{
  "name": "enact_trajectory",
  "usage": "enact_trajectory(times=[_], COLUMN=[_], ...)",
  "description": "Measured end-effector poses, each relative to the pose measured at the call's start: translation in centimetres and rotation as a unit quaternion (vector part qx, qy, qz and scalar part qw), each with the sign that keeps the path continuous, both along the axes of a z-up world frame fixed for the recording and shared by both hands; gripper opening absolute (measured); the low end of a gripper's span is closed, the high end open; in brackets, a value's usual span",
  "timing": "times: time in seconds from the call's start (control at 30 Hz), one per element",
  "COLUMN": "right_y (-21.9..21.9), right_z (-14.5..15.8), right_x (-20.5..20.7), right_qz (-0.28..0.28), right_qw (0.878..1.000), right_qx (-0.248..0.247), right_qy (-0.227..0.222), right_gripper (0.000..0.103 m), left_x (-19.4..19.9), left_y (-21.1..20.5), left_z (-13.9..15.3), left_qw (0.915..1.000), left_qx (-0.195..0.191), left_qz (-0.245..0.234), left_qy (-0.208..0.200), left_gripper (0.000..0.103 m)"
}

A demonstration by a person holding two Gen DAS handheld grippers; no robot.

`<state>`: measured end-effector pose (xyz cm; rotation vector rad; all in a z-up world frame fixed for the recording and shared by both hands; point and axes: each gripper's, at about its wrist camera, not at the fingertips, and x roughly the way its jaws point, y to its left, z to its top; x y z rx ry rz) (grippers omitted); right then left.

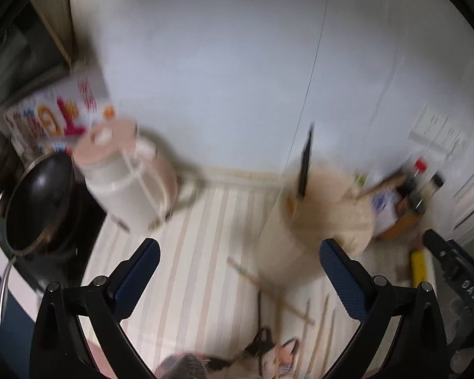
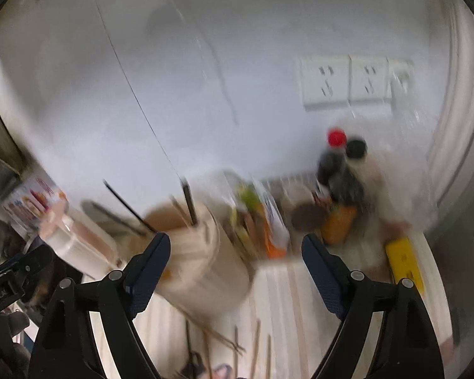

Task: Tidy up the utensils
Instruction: 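Grasp a dark chopstick with the left gripper while the right gripper grasps a light chopstick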

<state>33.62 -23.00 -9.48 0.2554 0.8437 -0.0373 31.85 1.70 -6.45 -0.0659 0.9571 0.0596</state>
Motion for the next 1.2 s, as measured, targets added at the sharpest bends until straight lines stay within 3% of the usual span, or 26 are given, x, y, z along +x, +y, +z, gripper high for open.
enact_trajectory(times=[0.27, 0.37, 0.4, 0.47, 0.53, 0.67, 0.73, 0.87, 0.93, 1.0, 1.1, 1.2], right_y=[-0.4, -0.6, -0.6, -0.8, -0.9, -0.5, -0.3, 0.6, 1.2, 2.2, 2.2, 0.9], right_z=[-8.9, -13.1, -14.4, -17.0, -19.5, -22.7, -24.0, -25.6, -26.3, -26.0, -25.9, -25.9], right_x=[-1.9, -2.2, -2.3, -2.8, -3.5, -4.5, -4.8, -5.3, -5.4, -5.4, -5.7, -6.2], right_qz=[-0.003, -0.002, 0.000, 0.001, 0.003, 0.017, 0.025, 0.041, 0.050, 0.068, 0.067, 0.056], right_qw=[0.994, 0.984, 0.981, 0.974, 0.966, 0.954, 0.948, 0.941, 0.937, 0.939, 0.936, 0.930], right_qx=[0.010, 0.029, 0.034, 0.040, 0.050, 0.058, 0.063, 0.056, 0.048, 0.013, -0.019, -0.009], right_qy=[0.111, 0.176, 0.193, 0.224, 0.252, 0.293, 0.312, 0.333, 0.342, 0.336, 0.346, 0.362], right_gripper=[0.086, 0.064, 0.050, 0.045, 0.037, 0.036, 0.036, 0.036, 0.037, 0.035, 0.008, 0.007], left_x=[-1.6, -2.6, -2.8, -3.0, -3.2, -3.1, -3.0, -3.0, -3.1, -3.0, -3.7, -5.4], left_y=[-0.3, -0.9, -1.0, -1.7, -2.3, -3.7, -4.4, -5.7, -6.0, -5.8, -5.0, -2.9], left_z=[-10.5, -14.5, -15.8, -18.0, -20.0, -23.8, -24.8, -25.4, -25.3, -25.4, -25.4, -25.1], left_qw=[0.9929, 0.9886, 0.9869, 0.9821, 0.9774, 0.9667, 0.9646, 0.9652, 0.9655, 0.9649, 0.9627, 0.9598], left_qx=[0.030, 0.031, 0.024, 0.015, 0.005, -0.013, -0.008, 0.009, 0.011, 0.014, 0.026, 0.038], left_qz=[0.015, 0.012, 0.010, 0.007, 0.001, -0.010, -0.020, -0.041, -0.051, -0.057, -0.066, -0.069], left_qy=[0.114, 0.147, 0.159, 0.188, 0.211, 0.255, 0.263, 0.258, 0.255, 0.256, 0.261, 0.269], left_gripper=[0.103, 0.102, 0.101, 0.095, 0.081, 0.066, 0.048, 0.028, 0.005, 0.004, 0.004, 0.004])
